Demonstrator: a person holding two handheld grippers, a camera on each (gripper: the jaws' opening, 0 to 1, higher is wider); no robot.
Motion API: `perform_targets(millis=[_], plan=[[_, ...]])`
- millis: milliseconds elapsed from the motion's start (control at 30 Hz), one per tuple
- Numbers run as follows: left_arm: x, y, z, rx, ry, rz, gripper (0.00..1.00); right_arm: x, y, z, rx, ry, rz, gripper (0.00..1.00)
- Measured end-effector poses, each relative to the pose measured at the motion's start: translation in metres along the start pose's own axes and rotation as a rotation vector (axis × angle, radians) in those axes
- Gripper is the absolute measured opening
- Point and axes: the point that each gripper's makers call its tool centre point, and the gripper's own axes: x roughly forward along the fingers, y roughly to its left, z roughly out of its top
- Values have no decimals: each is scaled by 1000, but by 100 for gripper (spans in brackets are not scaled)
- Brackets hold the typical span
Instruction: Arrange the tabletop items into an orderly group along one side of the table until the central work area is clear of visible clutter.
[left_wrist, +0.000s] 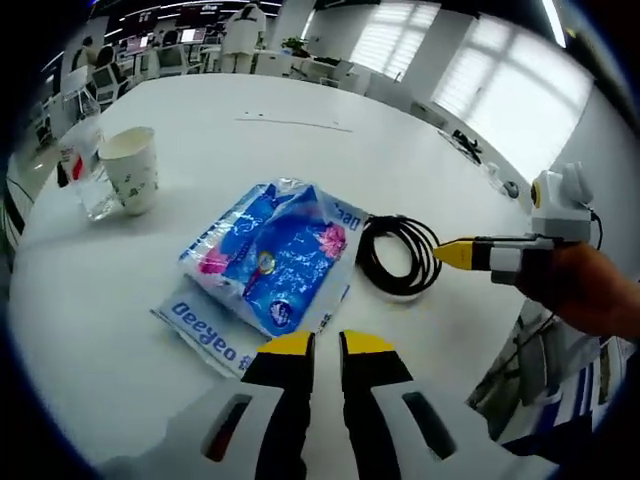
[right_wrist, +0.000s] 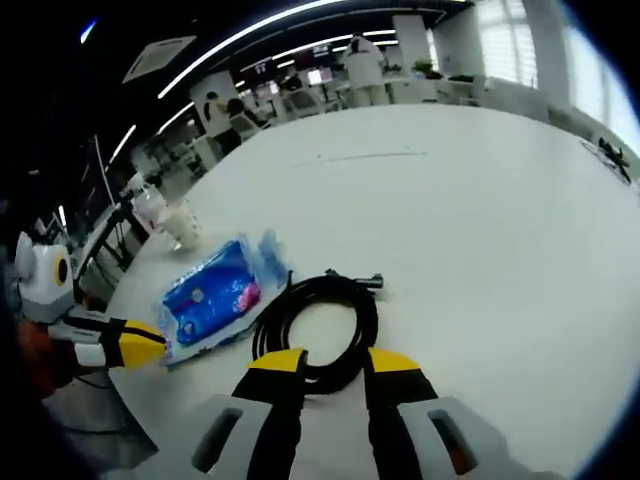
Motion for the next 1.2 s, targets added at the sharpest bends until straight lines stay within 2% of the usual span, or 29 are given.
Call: perform_targets(millis=[67,200,367,667,967,1200], plan=[[1,5,0,-15,-3,7,7,-6,6,-1,-1,-10,6,19],[-7,2,-4,-19,0,22,7,-6,10,-4,2,-18,14,20],[-9,9,-8,-55,-3,45,7,-10,23,-14,4,-14,35,20],[-12,26,-4,-103,-38,88,8,-15,43,-28,22,-4,72,20],[-6,29,-6,-149,-47,94,9,-13,57,-38,29,10,111,21],[6,38,-5,-178,-57,108,12,-21,84,-32,20,-1,177,25]])
